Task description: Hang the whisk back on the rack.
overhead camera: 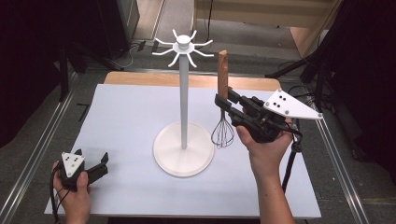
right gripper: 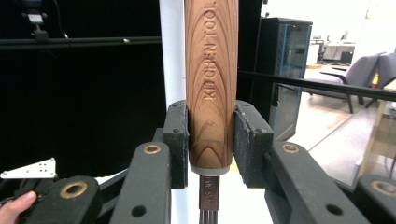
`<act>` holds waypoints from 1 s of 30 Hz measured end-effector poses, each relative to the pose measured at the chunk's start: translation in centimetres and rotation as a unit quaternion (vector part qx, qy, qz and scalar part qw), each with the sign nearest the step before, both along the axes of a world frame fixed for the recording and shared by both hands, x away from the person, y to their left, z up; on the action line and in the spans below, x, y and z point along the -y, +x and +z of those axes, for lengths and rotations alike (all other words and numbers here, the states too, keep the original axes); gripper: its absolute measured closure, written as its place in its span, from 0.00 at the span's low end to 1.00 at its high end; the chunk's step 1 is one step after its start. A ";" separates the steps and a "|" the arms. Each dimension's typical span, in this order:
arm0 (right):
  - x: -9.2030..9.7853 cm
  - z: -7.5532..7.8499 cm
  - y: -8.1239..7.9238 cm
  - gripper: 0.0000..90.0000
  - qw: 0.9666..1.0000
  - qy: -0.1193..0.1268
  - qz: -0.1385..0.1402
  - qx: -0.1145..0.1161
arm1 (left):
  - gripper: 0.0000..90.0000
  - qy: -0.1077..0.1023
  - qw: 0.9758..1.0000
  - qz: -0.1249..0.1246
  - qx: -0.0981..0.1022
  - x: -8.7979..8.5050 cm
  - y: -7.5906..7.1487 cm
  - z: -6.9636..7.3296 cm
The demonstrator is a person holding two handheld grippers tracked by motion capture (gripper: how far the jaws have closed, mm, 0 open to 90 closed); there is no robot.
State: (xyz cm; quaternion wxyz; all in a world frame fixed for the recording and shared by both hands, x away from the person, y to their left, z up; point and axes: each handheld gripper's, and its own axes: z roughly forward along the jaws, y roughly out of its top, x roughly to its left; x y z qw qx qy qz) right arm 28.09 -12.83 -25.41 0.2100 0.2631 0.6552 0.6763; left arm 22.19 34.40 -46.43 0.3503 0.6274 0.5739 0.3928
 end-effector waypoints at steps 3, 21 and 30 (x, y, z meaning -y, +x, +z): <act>-0.1 0.1 0.2 0.78 1.000 0.005 0.003 -0.001 | 0.15 0.000 1.000 0.000 0.001 0.0 0.0 0.0; -0.2 0.4 1.6 0.78 0.997 0.044 0.060 -0.017 | 0.15 -0.003 1.000 -0.001 -0.001 0.0 0.0 0.0; -0.7 0.4 1.8 0.78 0.996 0.049 0.073 -0.015 | 0.15 -0.005 1.000 0.000 -0.002 -0.1 0.0 0.0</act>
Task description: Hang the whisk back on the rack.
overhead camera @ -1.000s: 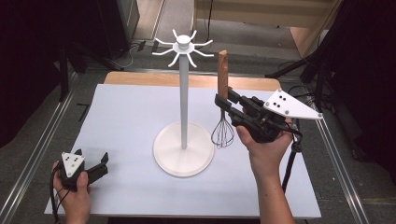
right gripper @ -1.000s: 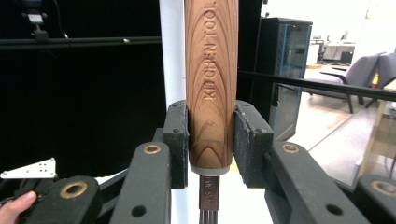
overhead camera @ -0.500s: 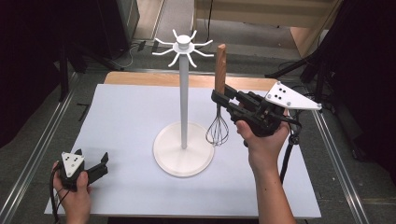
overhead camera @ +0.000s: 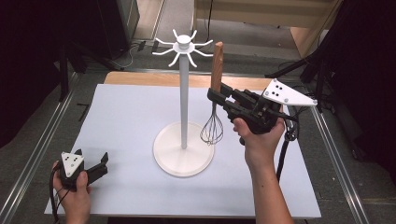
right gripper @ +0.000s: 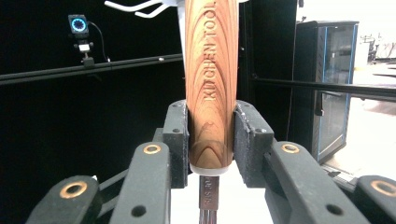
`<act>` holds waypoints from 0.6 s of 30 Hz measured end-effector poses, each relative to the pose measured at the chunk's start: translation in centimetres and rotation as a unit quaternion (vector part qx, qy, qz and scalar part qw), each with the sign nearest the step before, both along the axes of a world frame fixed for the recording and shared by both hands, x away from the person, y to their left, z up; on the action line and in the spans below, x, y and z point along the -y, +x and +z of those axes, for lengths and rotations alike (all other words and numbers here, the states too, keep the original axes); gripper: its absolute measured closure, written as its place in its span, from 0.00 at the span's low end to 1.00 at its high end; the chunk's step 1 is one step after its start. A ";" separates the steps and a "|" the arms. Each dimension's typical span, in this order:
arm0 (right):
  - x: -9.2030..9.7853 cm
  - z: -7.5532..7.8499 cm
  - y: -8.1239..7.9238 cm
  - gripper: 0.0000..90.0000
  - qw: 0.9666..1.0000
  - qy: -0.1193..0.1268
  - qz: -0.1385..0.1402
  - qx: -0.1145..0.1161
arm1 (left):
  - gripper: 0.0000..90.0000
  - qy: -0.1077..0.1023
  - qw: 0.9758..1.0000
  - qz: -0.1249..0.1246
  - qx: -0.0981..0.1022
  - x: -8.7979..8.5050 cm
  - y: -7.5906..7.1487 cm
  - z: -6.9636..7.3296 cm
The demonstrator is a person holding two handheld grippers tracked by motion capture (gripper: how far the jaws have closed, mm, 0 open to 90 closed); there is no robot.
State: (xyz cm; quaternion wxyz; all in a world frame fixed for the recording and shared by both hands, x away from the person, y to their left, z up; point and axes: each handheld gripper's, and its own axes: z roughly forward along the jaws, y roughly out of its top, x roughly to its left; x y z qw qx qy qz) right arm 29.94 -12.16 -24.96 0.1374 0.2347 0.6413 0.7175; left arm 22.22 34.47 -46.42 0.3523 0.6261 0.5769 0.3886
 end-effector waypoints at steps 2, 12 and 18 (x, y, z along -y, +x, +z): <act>0.0 0.0 -0.1 0.78 1.000 -0.004 -0.003 0.002 | 0.15 0.000 1.000 0.000 0.000 0.0 0.0 0.0; 0.1 -0.4 0.4 0.78 1.000 -0.008 0.015 -0.011 | 0.15 0.001 1.000 -0.001 -0.002 0.0 0.1 0.0; 0.3 -0.7 0.9 0.78 0.999 -0.001 0.042 -0.022 | 0.15 0.001 1.000 0.000 -0.002 0.0 0.1 0.0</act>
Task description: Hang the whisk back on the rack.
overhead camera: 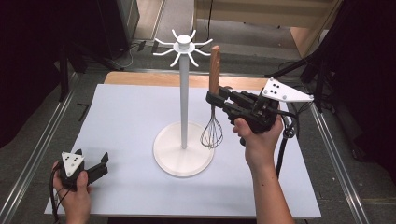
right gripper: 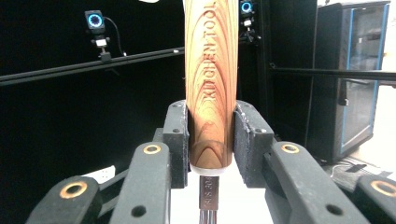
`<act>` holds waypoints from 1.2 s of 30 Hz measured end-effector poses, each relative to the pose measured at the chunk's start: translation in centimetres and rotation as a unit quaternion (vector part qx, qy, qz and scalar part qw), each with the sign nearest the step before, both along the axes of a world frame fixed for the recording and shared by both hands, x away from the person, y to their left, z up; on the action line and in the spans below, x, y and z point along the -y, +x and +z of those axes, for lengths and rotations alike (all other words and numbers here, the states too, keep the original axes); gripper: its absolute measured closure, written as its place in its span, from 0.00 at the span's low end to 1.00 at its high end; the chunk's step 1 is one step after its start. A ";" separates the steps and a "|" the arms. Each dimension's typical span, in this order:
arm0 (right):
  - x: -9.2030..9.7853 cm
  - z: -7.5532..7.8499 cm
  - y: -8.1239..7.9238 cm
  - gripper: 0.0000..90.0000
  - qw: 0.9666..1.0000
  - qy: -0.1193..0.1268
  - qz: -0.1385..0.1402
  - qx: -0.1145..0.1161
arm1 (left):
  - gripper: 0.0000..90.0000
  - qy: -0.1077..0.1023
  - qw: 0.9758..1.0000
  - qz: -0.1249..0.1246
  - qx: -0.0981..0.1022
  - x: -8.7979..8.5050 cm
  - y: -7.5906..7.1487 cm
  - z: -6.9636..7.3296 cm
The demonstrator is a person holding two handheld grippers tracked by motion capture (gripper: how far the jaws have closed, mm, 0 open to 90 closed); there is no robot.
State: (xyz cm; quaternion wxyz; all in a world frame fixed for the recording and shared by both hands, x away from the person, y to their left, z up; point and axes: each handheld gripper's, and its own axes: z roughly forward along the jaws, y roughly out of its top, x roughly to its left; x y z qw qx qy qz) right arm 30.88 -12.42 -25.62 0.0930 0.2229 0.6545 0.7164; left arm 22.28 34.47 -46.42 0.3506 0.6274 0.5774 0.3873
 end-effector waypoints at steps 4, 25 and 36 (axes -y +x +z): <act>-0.1 0.0 0.2 0.78 1.000 -0.002 0.010 -0.003 | 0.15 0.001 1.000 0.000 0.000 0.0 0.0 0.0; -1.2 -1.1 0.3 0.61 0.999 -0.009 -0.031 0.018 | 0.15 -0.002 1.000 -0.001 -0.002 -0.1 0.1 0.0; 1.6 -3.5 -0.3 0.33 0.987 -0.042 -0.154 0.000 | 0.15 0.002 1.000 0.000 -0.004 0.0 0.0 0.0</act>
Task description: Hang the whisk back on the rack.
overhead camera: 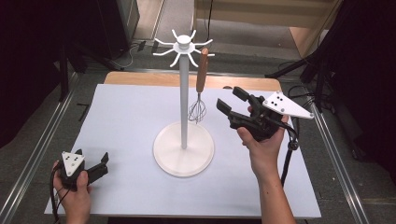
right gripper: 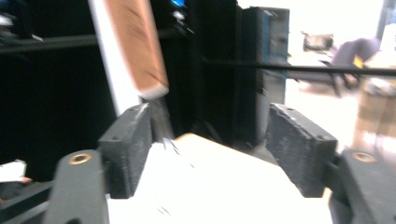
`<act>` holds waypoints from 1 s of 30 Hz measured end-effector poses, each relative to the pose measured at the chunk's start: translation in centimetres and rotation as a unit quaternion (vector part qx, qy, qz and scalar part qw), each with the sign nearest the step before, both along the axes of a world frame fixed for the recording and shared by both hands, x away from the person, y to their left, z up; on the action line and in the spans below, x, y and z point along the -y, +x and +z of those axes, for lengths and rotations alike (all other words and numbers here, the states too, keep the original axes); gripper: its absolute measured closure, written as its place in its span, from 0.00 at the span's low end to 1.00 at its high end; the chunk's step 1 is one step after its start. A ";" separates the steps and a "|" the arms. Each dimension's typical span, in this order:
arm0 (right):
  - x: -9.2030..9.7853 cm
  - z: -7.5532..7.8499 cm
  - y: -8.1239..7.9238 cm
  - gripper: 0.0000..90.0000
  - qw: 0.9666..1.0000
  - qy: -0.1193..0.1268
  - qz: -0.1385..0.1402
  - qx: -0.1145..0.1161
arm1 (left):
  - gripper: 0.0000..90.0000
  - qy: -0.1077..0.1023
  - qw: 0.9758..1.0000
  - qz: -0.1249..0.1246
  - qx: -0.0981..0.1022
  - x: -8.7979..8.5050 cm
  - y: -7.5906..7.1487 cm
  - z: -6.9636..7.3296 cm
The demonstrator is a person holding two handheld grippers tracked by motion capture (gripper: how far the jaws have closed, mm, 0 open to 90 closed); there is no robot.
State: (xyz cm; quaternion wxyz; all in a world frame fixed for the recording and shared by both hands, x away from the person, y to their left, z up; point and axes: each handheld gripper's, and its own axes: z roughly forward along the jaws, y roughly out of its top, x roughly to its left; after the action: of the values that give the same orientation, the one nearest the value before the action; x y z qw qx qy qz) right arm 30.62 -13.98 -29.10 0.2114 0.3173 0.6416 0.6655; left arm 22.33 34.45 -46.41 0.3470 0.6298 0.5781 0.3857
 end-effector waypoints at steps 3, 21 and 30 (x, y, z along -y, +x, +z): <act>1.0 -1.0 -0.1 0.23 0.999 -0.007 -0.028 -0.015 | 0.15 0.001 1.000 -0.001 0.001 0.0 0.0 0.0; 5.4 -8.6 -0.8 0.00 0.988 -0.049 -0.125 -0.071 | 0.15 0.006 1.000 0.000 0.002 0.1 0.0 0.0; 7.7 -11.2 -1.6 0.00 0.986 -0.045 -0.137 -0.084 | 0.15 0.011 1.000 0.000 0.001 0.2 0.0 0.0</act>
State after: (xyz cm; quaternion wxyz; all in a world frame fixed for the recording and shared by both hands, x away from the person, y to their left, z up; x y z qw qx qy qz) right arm 29.05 -21.71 -40.34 0.2600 0.4466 0.6373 0.5716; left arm 22.35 34.21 -46.46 0.3407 0.6333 0.5735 0.3923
